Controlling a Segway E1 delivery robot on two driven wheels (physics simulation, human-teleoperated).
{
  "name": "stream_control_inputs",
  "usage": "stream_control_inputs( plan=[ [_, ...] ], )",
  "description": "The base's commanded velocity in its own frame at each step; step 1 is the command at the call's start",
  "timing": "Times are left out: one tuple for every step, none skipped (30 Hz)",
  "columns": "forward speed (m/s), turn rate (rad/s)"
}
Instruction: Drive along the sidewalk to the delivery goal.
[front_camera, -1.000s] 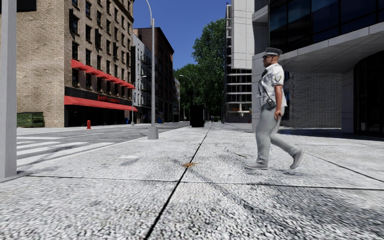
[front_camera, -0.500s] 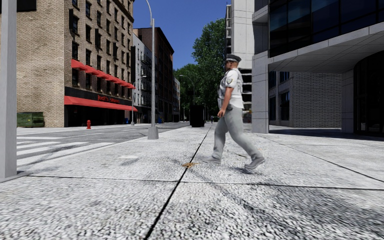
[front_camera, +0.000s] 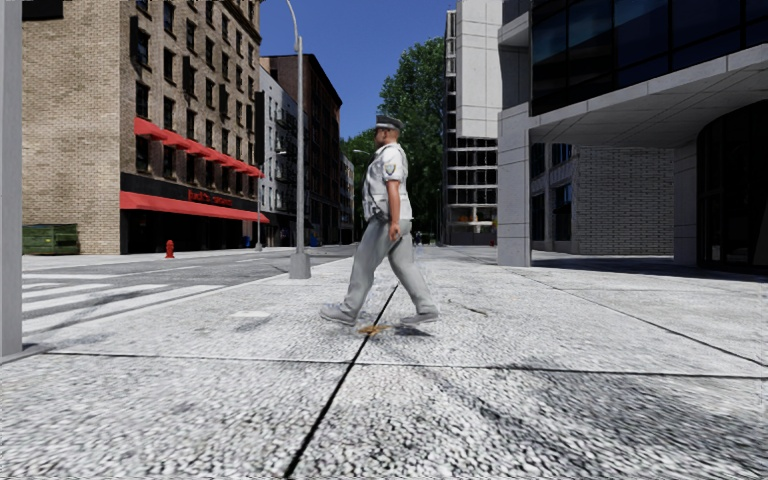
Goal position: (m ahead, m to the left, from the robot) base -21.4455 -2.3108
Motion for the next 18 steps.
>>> stream_control_inputs(
  plan=[
    [0.0,-0.66],
    [0.0,-0.66],
    [0.0,-0.66],
    [0.0,-0.66],
    [0.0,-0.66],
    [0.0,-0.66],
    [0.0,-0.66],
    [0.0,-0.66],
    [0.0,-0.66],
    [0.0,-0.66],
    [0.0,-0.66],
    [0.0,-0.66],
    [0.0,-0.66],
    [0.0,-0.66],
    [0.0,-0.66],
    [0.0,-0.66],
    [0.0,-0.66],
    [0.0,-0.66]
  ],
)
